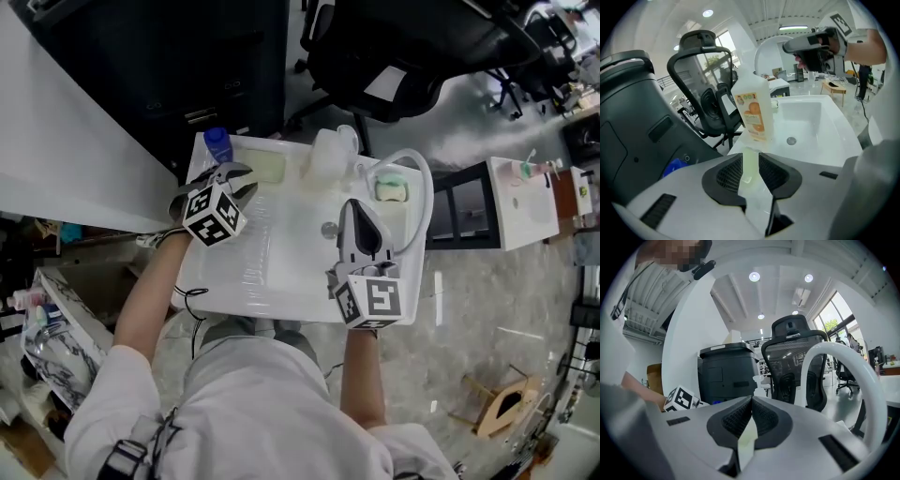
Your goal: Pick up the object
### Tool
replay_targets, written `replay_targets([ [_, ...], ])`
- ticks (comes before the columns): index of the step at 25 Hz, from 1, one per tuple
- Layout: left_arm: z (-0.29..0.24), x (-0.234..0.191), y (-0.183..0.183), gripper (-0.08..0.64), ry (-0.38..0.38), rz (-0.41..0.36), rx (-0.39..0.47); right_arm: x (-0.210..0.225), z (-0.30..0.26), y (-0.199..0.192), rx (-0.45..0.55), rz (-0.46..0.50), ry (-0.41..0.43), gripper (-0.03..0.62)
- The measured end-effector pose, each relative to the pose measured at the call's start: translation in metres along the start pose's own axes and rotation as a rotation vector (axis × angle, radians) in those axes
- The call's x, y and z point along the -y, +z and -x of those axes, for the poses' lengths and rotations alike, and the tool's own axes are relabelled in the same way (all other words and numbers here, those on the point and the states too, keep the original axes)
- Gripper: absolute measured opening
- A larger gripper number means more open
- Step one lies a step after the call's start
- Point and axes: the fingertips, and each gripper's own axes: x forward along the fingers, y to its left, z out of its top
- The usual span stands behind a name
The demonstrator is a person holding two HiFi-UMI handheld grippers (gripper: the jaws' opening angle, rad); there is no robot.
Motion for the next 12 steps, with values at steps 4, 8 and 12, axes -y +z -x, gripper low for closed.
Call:
replay_targets([
  [4, -0.027, 0.004, -0.009, 0.117, -0.046, -0.048, -0.045, 0.001, -0.007, -0.001, 0.0, -0.015, -0.005, 0.006],
  [8, -0.058, 0.012, -0.026, 0.117, -0.105, -0.104, -0.103, -0.001, -0.017, -0.007, -0.01, -0.019, 0.009, 0.006],
  [12, -0.081, 0.018, -0.039, 0.117, -0.137, -0.155, -0.152, 0.001, -0.024, -0.011, -0.02, -0.019, 0.009, 0.006],
])
